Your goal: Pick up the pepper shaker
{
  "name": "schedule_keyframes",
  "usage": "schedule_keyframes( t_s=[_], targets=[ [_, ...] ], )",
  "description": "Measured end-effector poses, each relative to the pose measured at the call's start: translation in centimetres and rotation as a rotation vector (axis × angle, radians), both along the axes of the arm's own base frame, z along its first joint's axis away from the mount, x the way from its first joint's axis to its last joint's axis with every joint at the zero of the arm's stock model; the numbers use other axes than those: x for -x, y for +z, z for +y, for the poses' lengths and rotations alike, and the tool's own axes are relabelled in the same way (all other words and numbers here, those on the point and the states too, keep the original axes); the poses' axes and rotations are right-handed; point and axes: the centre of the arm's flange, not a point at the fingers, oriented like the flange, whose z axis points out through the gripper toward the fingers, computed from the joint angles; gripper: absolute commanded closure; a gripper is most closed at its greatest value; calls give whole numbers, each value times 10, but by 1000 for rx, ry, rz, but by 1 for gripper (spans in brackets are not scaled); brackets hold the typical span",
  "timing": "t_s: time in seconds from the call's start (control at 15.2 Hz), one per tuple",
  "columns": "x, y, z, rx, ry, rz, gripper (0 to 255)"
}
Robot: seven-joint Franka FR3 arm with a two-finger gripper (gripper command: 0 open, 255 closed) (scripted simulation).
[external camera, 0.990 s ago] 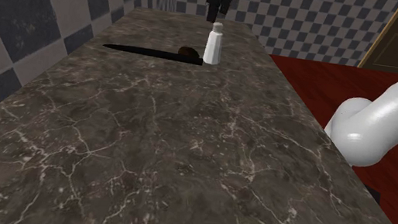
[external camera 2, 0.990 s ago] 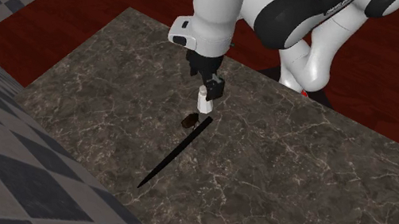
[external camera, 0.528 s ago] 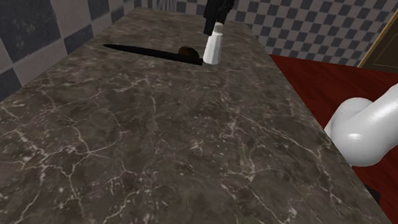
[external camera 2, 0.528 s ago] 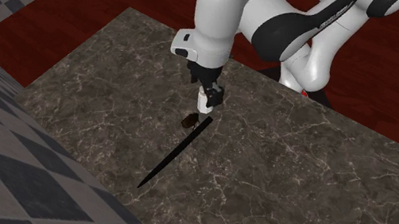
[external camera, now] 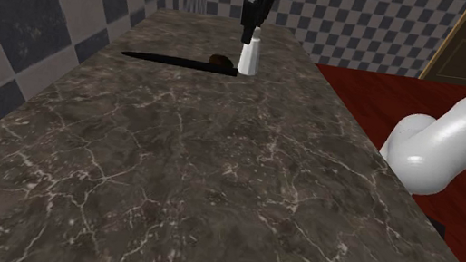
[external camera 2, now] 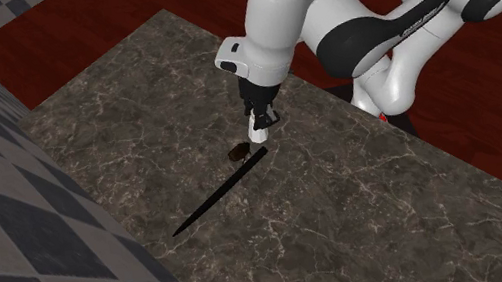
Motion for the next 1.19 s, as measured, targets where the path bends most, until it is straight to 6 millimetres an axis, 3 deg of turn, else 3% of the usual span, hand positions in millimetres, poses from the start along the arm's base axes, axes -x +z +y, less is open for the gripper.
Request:
schedule_keyframes(
  t_s=[0.33,1.19],
  targets=[
    [0,10,-1,1,0,2,255],
    [0,76,-1,1,-1,2,255]
  ],
)
